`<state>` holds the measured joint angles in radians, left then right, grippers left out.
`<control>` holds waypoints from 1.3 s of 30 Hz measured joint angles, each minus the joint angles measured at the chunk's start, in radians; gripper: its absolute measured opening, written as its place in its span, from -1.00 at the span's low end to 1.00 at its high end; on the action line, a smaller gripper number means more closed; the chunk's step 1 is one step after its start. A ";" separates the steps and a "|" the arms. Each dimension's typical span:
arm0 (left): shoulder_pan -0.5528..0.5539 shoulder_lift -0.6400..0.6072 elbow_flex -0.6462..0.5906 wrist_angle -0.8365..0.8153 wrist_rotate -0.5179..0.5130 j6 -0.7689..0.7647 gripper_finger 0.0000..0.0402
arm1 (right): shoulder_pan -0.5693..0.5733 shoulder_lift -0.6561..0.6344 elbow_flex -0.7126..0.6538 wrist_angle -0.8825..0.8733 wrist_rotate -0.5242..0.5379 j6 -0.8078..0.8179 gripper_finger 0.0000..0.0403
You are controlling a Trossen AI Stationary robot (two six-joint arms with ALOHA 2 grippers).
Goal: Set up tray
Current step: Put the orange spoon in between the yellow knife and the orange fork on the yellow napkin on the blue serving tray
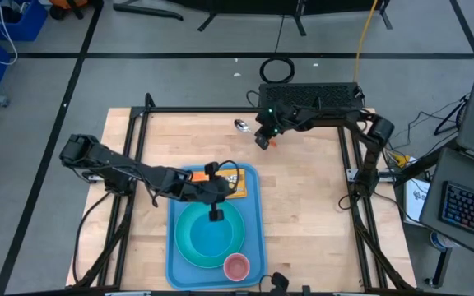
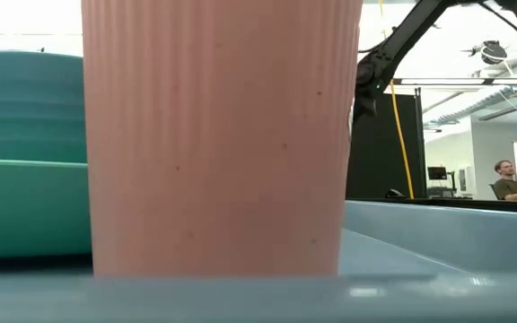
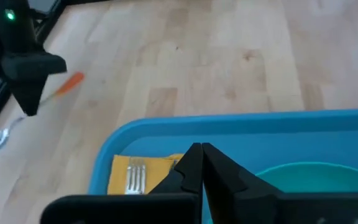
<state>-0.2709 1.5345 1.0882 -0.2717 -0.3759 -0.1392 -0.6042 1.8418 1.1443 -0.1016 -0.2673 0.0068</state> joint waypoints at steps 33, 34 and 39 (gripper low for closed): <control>0.040 0.094 0.000 0.409 -0.410 0.029 -0.35 | 0.229 -0.688 -0.672 1.021 -0.181 0.205 -1.00; 0.042 0.103 0.000 0.422 -0.415 0.031 -0.27 | 0.246 -0.689 -0.672 1.037 -0.182 0.191 -1.00; 0.056 0.142 0.000 0.483 -0.392 0.027 0.17 | 0.311 -0.688 -0.672 1.074 -0.181 0.125 -1.00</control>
<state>-0.2148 1.6760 1.0878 0.2109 -0.7675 -0.1117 -0.2928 1.1539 0.4728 0.9721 -0.4483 0.1317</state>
